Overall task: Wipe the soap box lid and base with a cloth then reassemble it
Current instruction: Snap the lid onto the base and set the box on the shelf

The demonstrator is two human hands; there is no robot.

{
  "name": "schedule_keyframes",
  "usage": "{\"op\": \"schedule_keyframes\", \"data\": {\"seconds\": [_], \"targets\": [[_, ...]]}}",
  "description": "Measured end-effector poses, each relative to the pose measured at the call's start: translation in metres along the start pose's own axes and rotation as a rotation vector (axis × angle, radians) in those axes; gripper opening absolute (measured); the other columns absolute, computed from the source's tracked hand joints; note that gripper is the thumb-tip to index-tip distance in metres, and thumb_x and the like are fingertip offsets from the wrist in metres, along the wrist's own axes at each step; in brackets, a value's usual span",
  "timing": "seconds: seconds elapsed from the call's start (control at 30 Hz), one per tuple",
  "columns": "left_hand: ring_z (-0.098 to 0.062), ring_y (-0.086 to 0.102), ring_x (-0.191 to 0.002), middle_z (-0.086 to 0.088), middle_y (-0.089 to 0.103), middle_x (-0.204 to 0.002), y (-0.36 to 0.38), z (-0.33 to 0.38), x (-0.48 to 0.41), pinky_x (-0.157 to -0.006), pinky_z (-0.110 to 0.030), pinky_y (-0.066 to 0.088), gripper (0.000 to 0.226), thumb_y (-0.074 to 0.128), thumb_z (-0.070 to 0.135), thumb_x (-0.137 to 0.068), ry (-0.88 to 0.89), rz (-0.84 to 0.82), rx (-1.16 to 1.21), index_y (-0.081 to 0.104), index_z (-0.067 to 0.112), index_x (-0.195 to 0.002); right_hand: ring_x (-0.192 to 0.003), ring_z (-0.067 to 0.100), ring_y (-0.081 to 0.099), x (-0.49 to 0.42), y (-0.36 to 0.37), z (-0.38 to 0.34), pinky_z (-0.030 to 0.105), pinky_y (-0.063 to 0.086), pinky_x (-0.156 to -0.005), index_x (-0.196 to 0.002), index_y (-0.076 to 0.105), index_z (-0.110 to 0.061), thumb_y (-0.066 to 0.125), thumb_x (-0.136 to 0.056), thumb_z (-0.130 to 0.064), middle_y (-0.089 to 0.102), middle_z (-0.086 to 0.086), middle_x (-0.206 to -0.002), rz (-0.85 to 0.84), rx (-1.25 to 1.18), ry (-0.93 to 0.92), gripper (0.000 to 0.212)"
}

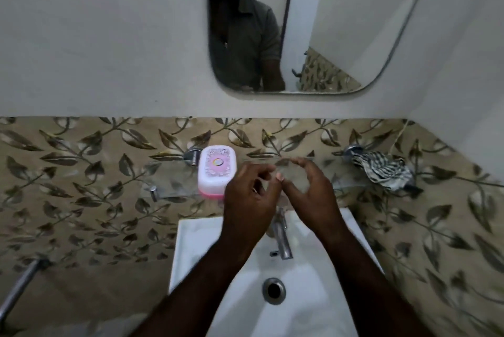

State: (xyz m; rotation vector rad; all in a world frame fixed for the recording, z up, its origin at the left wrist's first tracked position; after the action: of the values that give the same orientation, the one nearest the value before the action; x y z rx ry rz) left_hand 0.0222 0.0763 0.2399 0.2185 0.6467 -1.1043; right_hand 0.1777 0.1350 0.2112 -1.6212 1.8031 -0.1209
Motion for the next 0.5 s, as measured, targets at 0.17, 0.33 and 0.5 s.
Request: {"op": "schedule_keyframes", "data": {"seconds": [0.17,0.33,0.5], "targets": [[-0.006,0.061,-0.066,0.006,0.069,-0.078,0.107,0.016,0.003,-0.06,-0.025,0.05,0.009,0.065,0.021,-0.086,0.031,-0.268,0.028,0.072,0.016,-0.087,-0.118,0.023,0.055,-0.024,-0.075,0.049,0.028,0.041,-0.096,-0.124,0.058,-0.013,0.071,-0.079,-0.021,0.061,0.008,-0.125,0.1,0.229,0.118,0.048],[-0.005,0.062,-0.065,0.006,0.071,-0.076,0.179,0.021,0.0,-0.058,-0.019,0.048,0.007,0.066,0.018,-0.085,0.008,-0.391,0.032,0.073,0.017,-0.083,-0.131,0.034,0.042,-0.052,-0.117,0.115,0.043,0.033,-0.109,-0.131,0.053,-0.008,0.035,-0.064,-0.062,0.051,0.017,-0.137,0.012,0.573,0.214,0.088],[-0.001,0.062,-0.065,0.009,0.07,-0.074,0.21,0.004,0.005,-0.061,-0.02,0.05,0.007,0.065,0.02,-0.083,-0.092,-0.443,0.049,0.071,0.022,-0.079,-0.131,0.035,0.043,-0.055,-0.12,0.148,0.043,0.031,-0.109,-0.13,0.057,-0.015,0.043,-0.075,-0.045,0.055,0.014,-0.136,-0.055,0.722,0.171,0.064]]}}
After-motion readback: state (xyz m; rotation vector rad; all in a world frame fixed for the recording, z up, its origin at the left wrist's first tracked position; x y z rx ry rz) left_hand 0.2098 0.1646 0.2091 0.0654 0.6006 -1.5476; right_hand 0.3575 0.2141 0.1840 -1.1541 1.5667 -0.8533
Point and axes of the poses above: each hand's wrist, its own x-axis away from the middle knuckle, its own y-axis out of the palm, z = x × y, the point moved 8 cm from there along -x, towards the middle knuckle
